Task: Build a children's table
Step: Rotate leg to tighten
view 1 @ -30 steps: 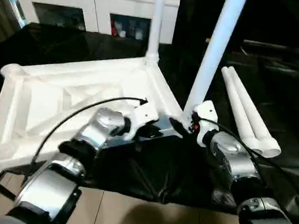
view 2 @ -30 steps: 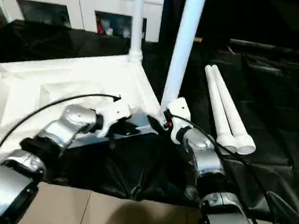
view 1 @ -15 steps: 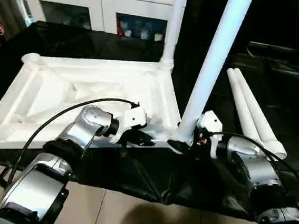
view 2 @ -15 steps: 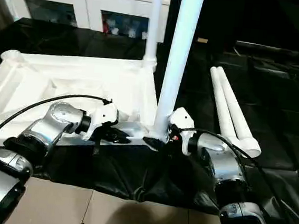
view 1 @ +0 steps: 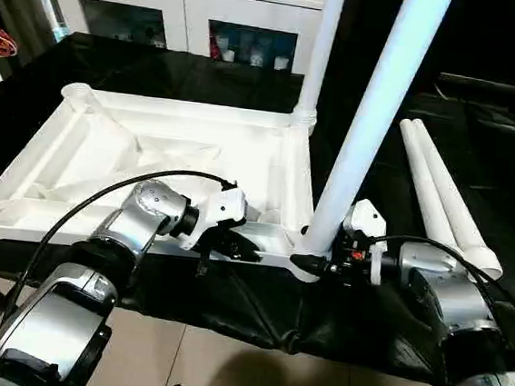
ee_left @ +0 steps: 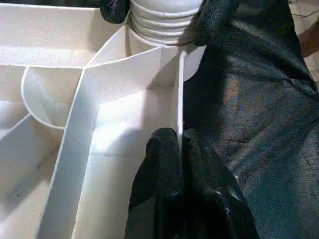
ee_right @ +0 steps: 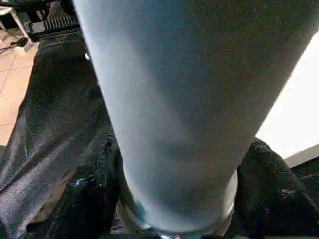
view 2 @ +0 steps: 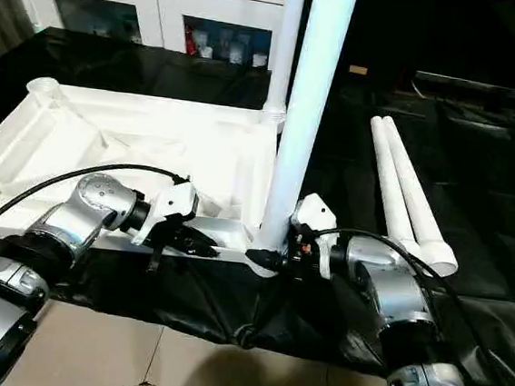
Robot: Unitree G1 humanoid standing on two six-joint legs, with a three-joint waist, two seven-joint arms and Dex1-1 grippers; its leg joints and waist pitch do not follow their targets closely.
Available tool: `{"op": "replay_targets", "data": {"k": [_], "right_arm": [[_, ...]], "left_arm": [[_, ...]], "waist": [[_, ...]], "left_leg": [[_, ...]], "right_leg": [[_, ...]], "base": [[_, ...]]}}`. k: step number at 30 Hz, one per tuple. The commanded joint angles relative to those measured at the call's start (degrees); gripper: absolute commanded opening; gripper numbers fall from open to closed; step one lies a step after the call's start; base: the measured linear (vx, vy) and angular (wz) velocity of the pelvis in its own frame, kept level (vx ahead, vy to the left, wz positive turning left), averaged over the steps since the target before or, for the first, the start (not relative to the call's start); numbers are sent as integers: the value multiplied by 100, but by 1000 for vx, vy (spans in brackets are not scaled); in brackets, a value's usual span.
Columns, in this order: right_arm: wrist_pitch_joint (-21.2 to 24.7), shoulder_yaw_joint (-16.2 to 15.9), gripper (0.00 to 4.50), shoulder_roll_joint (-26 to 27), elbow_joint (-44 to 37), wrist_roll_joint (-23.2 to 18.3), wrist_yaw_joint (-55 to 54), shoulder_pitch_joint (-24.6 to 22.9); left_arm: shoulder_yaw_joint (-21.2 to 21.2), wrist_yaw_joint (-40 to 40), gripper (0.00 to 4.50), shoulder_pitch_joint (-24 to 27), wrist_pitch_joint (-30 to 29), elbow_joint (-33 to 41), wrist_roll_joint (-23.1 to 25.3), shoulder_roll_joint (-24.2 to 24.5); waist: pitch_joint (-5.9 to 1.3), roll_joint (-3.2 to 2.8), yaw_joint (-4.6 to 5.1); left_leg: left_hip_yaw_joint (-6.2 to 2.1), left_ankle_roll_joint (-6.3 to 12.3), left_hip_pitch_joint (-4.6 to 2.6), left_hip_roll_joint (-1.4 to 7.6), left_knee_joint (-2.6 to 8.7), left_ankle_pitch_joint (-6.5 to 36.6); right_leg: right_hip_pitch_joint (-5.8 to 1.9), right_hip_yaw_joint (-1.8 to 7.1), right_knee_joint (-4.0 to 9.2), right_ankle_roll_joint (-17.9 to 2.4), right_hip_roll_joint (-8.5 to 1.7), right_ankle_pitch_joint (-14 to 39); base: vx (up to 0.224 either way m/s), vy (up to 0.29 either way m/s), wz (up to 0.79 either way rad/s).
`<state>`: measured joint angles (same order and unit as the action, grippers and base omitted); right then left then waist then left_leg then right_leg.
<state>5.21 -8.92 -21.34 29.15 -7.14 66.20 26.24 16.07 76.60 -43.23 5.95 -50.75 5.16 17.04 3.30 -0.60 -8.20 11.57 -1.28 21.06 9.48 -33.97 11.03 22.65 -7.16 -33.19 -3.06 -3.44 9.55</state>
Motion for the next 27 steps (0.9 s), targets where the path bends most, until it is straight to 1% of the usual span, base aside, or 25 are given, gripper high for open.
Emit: {"op": "replay_targets", "data": {"k": [1, 2, 3, 4, 6, 7, 8, 9, 10, 11, 12, 13, 14, 15, 16, 17, 18, 19, 20, 21, 22, 24, 27], "right_arm": [[132, -82, 269, 212, -134, -126, -148, -157], [176, -35, 269, 283, -133, -129, -282, -178], [98, 28, 269, 413, -28, -55, -608, -174], [34, 66, 269, 497, 51, 1, -828, -166], [91, 203, 269, 742, 389, 138, -1566, -51], [92, 213, 269, 761, 415, 148, -1622, -42], [140, 351, 269, 1031, 687, 226, -2323, 69], [140, 351, 268, 1031, 687, 226, -2323, 69], [217, 457, 268, 1246, 909, 302, -2943, 184], [217, 457, 268, 1246, 909, 302, -2943, 184], [244, 502, 268, 1326, 996, 329, -3164, 237], [340, 635, 268, 1537, 1234, 373, -3754, 387], [342, 679, 268, 1605, 1318, 400, -3986, 444], [328, 790, 268, 1806, 1596, 500, -4707, 635], [287, 846, 268, 1911, 1751, 508, -4963, 738], [179, 855, 268, 1994, 1867, 546, -5160, 819], [163, 852, 268, 2002, 1882, 556, -5181, 828], [68, 835, 268, 2050, 1967, 614, -5305, 887], [-115, 832, 268, 2130, 2113, 668, -5479, 1000], [-129, 849, 268, 2140, 2128, 646, -5458, 1015], [-180, 924, 303, 2180, 2183, 548, -5360, 1071], [-205, 978, 340, 2191, 2194, 506, -5261, 1103], [-263, 971, 348, 2124, 2172, 477, -5002, 1113]], "left_arm": [[-113, -386, 0, -103, -82, 95, -125, -154], [-143, -513, 0, -124, -110, 66, -117, -200], [-184, -763, 0, -172, -195, 3, -89, -281], [-210, -926, 0, -203, -253, -38, -69, -334], [-234, -1292, 0, -261, -333, -117, -11, -480], [-234, -1318, 0, -265, -338, -122, -5, -490], [-210, -1754, 0, -326, -400, -203, 119, -652], [-210, -1754, 0, -326, -400, -203, 119, -652], [-237, -2120, 0, -395, -511, -278, 162, -827], [-237, -2120, 0, -395, -511, -278, 162, -827], [-243, -2253, 0, -423, -561, -302, 175, -893], [-247, -2610, 0, -488, -662, -358, 220, -1058], [-251, -2731, 0, -508, -692, -378, 233, -1113], [-263, -3055, 0, -566, -778, -432, 256, -1287], [-282, -3228, 0, -593, -812, -463, 261, -1387], [-304, -3401, 0, -616, -824, -491, 267, -1477], [-305, -3414, 0, -617, -820, -493, 269, -1487], [-307, -3491, 0, -626, -798, -502, 278, -1544], [-301, -3566, 0, -629, -765, -491, 287, -1627], [-297, -3552, 0, -625, -759, -483, 287, -1631], [-280, -3497, 0, -608, -739, -452, 284, -1640], [-255, -3428, 0, -583, -714, -416, 289, -1607], [-172, -3188, 0, -506, -568, -352, 329, -1465]], "waist": [[-445, 26, -3], [-441, 25, -1], [-434, 45, 6], [-432, 34, 21], [-418, 45, 40], [-403, 43, 73], [-398, 39, 82], [-380, 34, 128], [-380, 32, 139], [-370, 24, 161], [-346, 33, 197], [-356, 13, 232], [-356, 16, 234], [-375, 18, 240], [-378, 4, 257], [-380, 11, 268], [-383, 10, 260], [-388, 13, 254], [-395, 29, 248], [-395, 23, 248], [-395, 29, 248], [-387, 15, 247], [-384, 16, 258]], "left_leg": [[-235, 525, -85, 531, 338, 594], [-240, 497, -88, 541, 346, 611], [-241, 465, -95, 539, 353, 673], [-248, 398, -100, 535, 355, 709], [-246, 314, -108, 517, 364, 786], [-258, 261, -102, 505, 377, 855], [-262, 236, -117, 503, 382, 895], [-259, 172, -152, 498, 389, 1058], [-267, 140, -160, 487, 390, 1097], [-265, 123, -165, 492, 397, 1136], [-280, 112, -173, 487, 411, 1287], [-281, 58, -199, 494, 416, 1341], [-297, 37, -206, 493, 418, 1367], [-288, 21, -202, 498, 417, 1289], [-289, -13, -215, 498, 422, 1281], [-292, -28, -203, 495, 420, 1273], [-286, -19, -205, 490, 418, 1257], [-272, 53, -183, 481, 411, 1177], [-265, 78, -179, 480, 409, 1141], [-265, 118, -165, 478, 411, 1082], [-260, 145, -165, 476, 409, 1075], [-262, 207, -156, 484, 413, 1054], [-263, 219, -157, 492, 420, 1131]], "right_leg": [[-325, 432, 338, -902, -740, 1135], [-318, 434, 344, -884, -738, 1193], [-317, 429, 364, -852, -736, 1323], [-306, 429, 376, -832, -749, 1454], [-303, 427, 420, -782, -754, 1716], [-308, 418, 446, -749, -754, 1886], [-303, 416, 467, -709, -752, 1998], [-273, 419, 513, -676, -751, 2221], [-291, 420, 534, -611, -761, 2371], [-275, 424, 542, -617, -757, 2404], [-288, 403, 574, -569, -748, 2571], [-266, 424, 570, -592, -754, 2583], [-279, 414, 577, -585, -763, 2617], [-281, 438, 551, -605, -765, 2469], [-264, 435, 551, -646, -754, 2386], [-276, 437, 530, -671, -752, 2312], [-280, 439, 533, -691, -760, 2250], [-293, 454, 511, -725, -755, 2023], [-298, 456, 500, -738, -765, 1942], [-308, 459, 481, -769, -763, 1845], [-312, 460, 476, -778, -762, 1820], [-320, 458, 471, -800, -758, 1781], [-325, 459, 476, -801, -757, 1804]], "base": [[0, 0, 0], [0, 0, 0], [0, 0, 0], [0, 0, 0], [0, 0, 0], [0, 0, 0], [0, 0, 0], [0, 0, 0], [0, 0, 0], [0, 0, 0], [0, 0, 0], [0, 0, 0], [0, 0, 0], [0, 0, 0], [0, 0, 0], [0, 0, 0], [0, 0, 0], [0, 0, 0], [0, 0, 0], [0, 0, 0], [0, 0, 0], [0, 0, 0], [0, 0, 0]]}}
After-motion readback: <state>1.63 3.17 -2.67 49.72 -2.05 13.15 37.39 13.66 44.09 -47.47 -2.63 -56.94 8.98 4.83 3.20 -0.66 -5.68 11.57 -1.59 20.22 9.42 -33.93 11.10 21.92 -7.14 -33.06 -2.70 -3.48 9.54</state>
